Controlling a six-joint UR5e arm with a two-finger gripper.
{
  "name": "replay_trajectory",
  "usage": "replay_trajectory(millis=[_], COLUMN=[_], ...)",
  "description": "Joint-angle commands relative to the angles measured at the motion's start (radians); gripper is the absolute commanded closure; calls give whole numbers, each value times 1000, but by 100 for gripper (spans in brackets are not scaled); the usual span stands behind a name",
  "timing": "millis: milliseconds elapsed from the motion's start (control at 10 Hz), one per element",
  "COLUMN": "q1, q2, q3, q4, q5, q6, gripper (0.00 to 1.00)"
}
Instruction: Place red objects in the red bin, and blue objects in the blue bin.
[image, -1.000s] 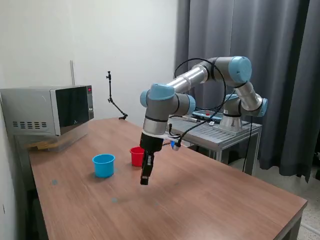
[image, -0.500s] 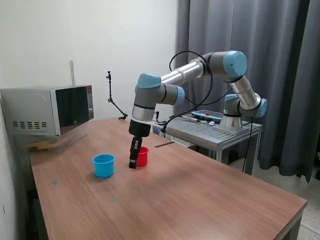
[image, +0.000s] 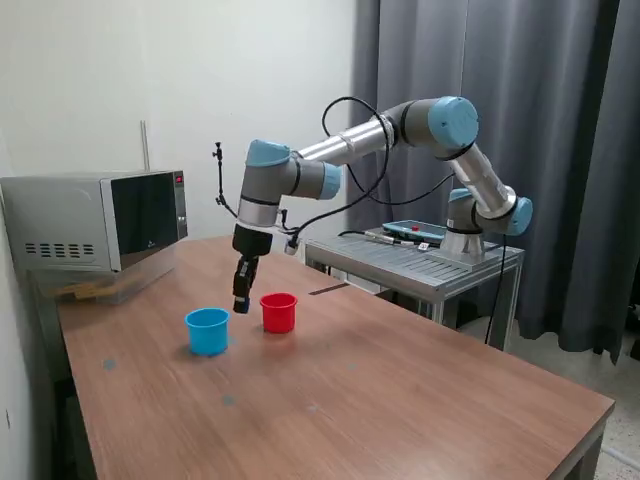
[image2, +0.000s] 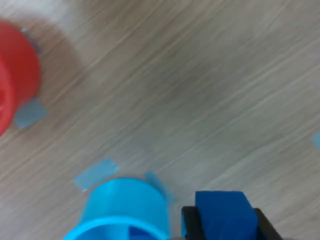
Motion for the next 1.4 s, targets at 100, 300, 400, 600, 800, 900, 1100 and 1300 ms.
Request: replay_trajectory(millis=[100, 300, 400, 600, 800, 900, 1100, 1300], q1=[-57, -86, -94, -105, -112, -112, -112, -112], q2=[-6, -6, -5, -5, -3, -2, 14, 27], q3=[13, 12, 12, 10, 10, 10, -10, -28], q4=[1, 1, 1, 1, 3, 6, 30, 30], q5=[-18, -18, -18, -18, -18, -17, -18, -17], q6=[-14, -15, -27, -32, -43, -58, -73, -95], gripper=[100, 100, 100, 100, 100, 100, 100, 100])
